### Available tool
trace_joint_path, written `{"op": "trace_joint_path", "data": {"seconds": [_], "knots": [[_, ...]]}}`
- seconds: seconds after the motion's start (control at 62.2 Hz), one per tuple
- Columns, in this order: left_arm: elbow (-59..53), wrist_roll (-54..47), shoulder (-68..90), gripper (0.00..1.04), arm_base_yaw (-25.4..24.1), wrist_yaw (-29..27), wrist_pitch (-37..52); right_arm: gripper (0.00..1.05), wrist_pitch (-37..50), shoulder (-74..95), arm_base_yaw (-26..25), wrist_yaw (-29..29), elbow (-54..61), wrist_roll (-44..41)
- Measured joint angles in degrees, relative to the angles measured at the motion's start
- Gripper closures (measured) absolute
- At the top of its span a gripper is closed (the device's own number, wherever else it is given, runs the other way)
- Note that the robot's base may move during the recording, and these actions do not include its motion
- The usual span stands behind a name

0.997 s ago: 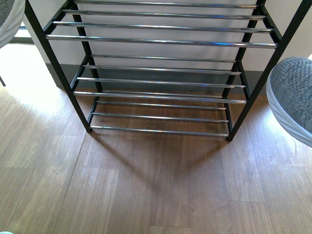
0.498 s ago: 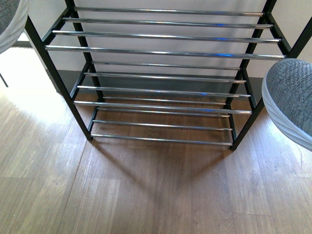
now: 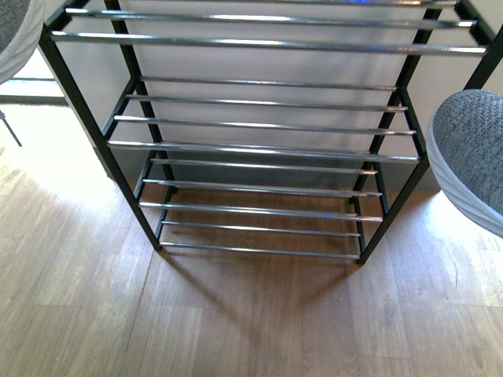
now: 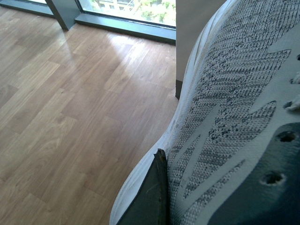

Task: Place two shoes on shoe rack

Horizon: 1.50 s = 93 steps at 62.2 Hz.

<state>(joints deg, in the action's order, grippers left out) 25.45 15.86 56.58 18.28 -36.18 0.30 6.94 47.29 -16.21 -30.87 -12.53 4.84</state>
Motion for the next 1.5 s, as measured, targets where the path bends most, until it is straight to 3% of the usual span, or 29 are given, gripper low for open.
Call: {"op": "trace_joint_path", "data": {"seconds": [0.627, 0.707, 0.756, 0.82, 0.997, 1.125, 1.318, 1.495], "knots": [[0.0, 0.0, 0.0, 1.03, 0.0, -0.04, 0.0, 1.03, 0.11, 0.0, 0.0, -0.26, -0.02, -0.02], [0.0, 0.0, 0.0, 1.03, 0.0, -0.02, 0.0, 1.03, 8.2, 1.7, 0.42, -4.79, 1.55, 0.59], [0.0, -0.02, 0.0, 1.03, 0.0, -0.04, 0.0, 1.03, 12.85, 3.45, 2.34, -4.2, 1.51, 1.49], [0.0, 0.0, 0.0, 1.03, 0.0, -0.02, 0.0, 1.03, 15.91, 6.6, 6.67, -0.68, -0.66, 4.04], [0.0, -0.02, 0.0, 1.03, 0.0, -0.04, 0.0, 1.03, 16.61, 19.98, 22.88, 16.26, -12.2, 14.91], [0.0, 0.0, 0.0, 1.03, 0.0, 0.02, 0.0, 1.03, 16.2, 31.1, 31.06, 27.5, -20.96, 23.04], [0.0, 0.0, 0.0, 1.03, 0.0, -0.02, 0.0, 1.03, 15.69, 46.29, 37.38, 42.99, -32.7, 31.41], [0.0, -0.02, 0.0, 1.03, 0.0, 0.0, 0.0, 1.03, 16.06, 58.07, 37.44, 51.63, -41.75, 35.15]]}}
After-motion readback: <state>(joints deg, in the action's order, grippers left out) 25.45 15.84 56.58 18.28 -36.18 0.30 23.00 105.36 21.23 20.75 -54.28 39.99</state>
